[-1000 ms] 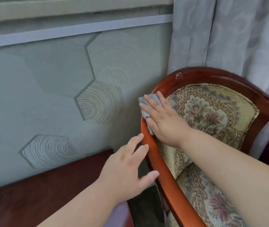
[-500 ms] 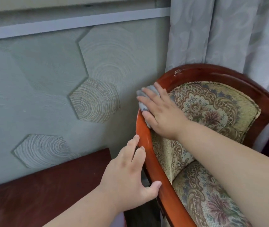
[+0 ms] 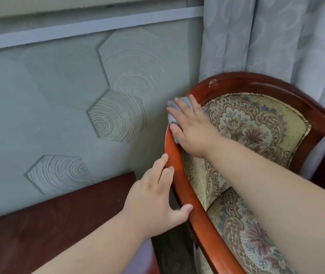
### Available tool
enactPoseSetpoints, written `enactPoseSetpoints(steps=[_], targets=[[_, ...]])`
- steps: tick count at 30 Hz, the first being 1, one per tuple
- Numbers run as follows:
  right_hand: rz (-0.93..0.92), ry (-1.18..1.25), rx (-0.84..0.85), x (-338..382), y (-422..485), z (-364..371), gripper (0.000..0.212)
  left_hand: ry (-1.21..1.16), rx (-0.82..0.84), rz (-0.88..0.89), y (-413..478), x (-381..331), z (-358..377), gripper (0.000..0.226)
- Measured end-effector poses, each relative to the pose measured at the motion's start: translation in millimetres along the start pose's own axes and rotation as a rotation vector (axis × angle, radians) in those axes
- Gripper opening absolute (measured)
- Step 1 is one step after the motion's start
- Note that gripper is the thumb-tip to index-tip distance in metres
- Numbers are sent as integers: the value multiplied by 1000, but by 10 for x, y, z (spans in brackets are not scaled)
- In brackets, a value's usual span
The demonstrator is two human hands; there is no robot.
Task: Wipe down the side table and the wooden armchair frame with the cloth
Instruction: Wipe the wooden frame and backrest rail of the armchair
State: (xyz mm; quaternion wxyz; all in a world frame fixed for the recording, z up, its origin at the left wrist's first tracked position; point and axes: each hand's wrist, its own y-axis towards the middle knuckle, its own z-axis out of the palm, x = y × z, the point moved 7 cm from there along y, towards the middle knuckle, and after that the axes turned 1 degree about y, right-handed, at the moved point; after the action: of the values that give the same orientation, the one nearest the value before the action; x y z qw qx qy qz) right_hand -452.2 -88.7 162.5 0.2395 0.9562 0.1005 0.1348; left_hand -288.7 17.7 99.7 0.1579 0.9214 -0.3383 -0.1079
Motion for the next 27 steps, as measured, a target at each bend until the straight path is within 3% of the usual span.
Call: enactPoseSetpoints(steps=[4, 9, 17, 27], targets=[[-160, -34, 45, 213, -407, 83, 59, 41, -41, 17, 48, -27, -95, 96], [-193, -63, 3, 170, -314, 22, 59, -40, -117, -44, 631, 216, -302, 101], [114, -144, -63, -849, 478, -287, 60, 124, 2, 51, 1168, 191, -147, 109], [-223, -180, -116, -515, 315, -122, 54, 81, -5, 78, 1177, 177, -171, 114]])
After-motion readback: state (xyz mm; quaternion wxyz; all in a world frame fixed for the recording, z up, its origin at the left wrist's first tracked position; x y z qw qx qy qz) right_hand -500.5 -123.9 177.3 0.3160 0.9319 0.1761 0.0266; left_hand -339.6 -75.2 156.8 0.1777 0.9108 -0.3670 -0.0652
